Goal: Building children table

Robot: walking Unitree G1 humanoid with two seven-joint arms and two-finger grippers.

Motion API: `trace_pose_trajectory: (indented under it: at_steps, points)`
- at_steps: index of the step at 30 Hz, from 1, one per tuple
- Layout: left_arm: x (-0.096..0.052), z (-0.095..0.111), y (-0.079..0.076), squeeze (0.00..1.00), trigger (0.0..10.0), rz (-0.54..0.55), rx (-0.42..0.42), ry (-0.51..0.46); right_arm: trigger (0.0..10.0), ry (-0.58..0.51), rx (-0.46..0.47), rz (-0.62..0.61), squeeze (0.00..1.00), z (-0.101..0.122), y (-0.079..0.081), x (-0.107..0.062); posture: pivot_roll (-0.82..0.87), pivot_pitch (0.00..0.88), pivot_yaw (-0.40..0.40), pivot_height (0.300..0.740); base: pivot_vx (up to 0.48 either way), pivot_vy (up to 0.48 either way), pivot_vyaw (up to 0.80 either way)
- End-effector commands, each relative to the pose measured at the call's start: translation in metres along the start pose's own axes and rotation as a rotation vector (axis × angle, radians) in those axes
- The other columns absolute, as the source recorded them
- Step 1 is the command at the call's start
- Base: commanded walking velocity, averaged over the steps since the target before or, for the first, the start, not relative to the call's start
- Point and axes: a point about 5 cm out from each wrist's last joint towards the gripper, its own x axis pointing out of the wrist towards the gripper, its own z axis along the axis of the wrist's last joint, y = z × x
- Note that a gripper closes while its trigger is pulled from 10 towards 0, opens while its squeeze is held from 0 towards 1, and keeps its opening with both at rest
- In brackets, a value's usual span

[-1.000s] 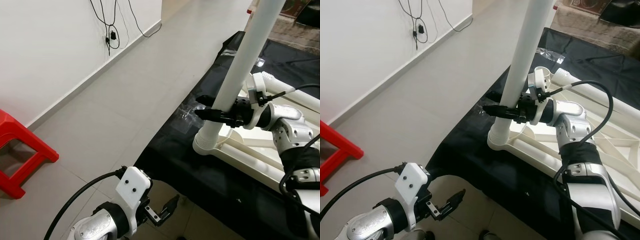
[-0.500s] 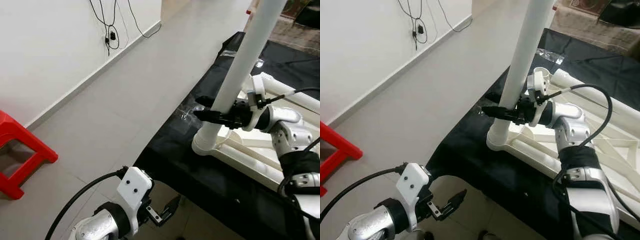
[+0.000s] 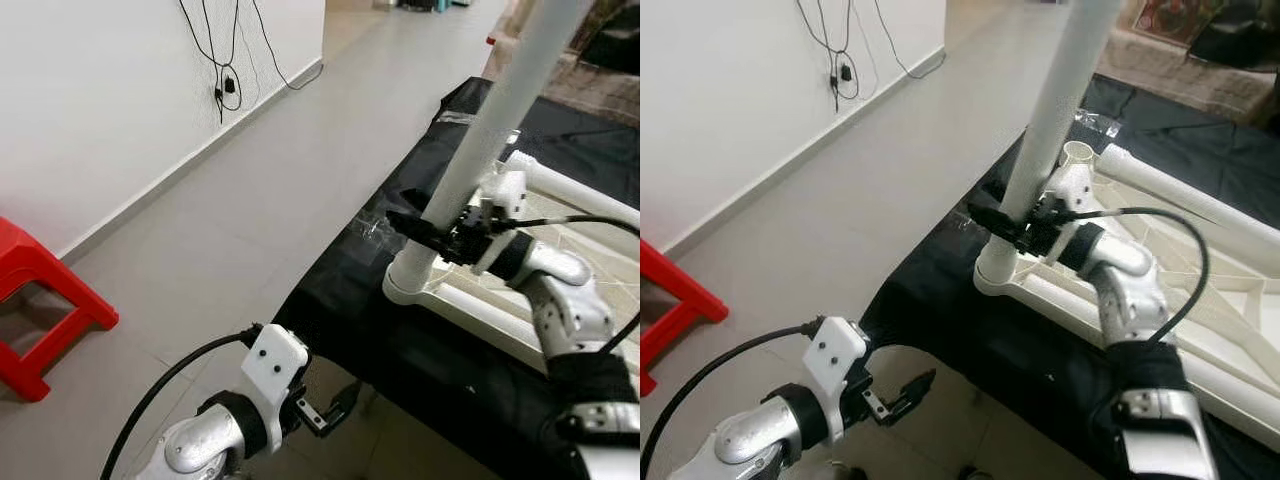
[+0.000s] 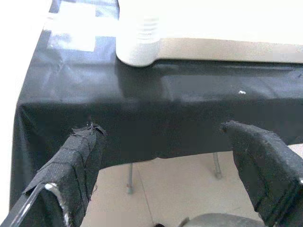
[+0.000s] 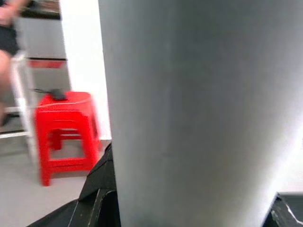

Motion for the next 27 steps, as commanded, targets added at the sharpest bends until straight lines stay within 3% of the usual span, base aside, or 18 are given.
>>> trace_pose_trajectory:
  at_steps: [1, 8, 11, 13, 24, 27]
  points:
    - [0.001, -0.004, -0.001, 0.0, 10.0, -0.003, -0.013, 0.01, 10.0, 0.232, 0.073, -0.165, 0.0, -0.043, -0.004, -0.014, 0.18, 0.148, -0.041, 0.74, 0.0, 0.0, 0.0]
    - [0.002, -0.004, -0.001, 0.0, 10.0, -0.003, -0.01, 0.005, 10.0, 0.268, 0.111, -0.258, 0.0, -0.045, -0.002, -0.008, 0.18, 0.147, -0.04, 0.74, 0.0, 0.0, 0.0]
    - [0.003, -0.003, -0.002, 0.0, 10.0, -0.008, -0.011, -0.003, 10.0, 0.301, 0.201, -0.111, 0.0, -0.052, 0.017, 0.006, 0.18, 0.159, -0.045, 0.74, 0.0, 0.0, 0.0]
    - [0.002, -0.002, -0.002, 0.0, 10.0, -0.009, -0.01, -0.005, 10.0, 0.31, 0.213, -0.078, 0.0, -0.055, 0.019, 0.009, 0.18, 0.171, -0.052, 0.74, 0.0, 0.0, 0.0]
    - [-0.003, 0.003, -0.007, 0.0, 10.0, -0.011, -0.003, -0.014, 10.0, 0.227, 0.26, 0.016, 0.0, -0.052, 0.013, 0.021, 0.2, 0.207, -0.058, 0.74, 0.0, 0.0, 0.0]
    - [-0.008, 0.006, -0.009, 0.0, 10.0, -0.012, -0.001, -0.015, 10.0, 0.167, 0.277, 0.101, 0.0, -0.045, 0.012, 0.026, 0.22, 0.227, -0.06, 0.74, 0.0, 0.0, 0.0]
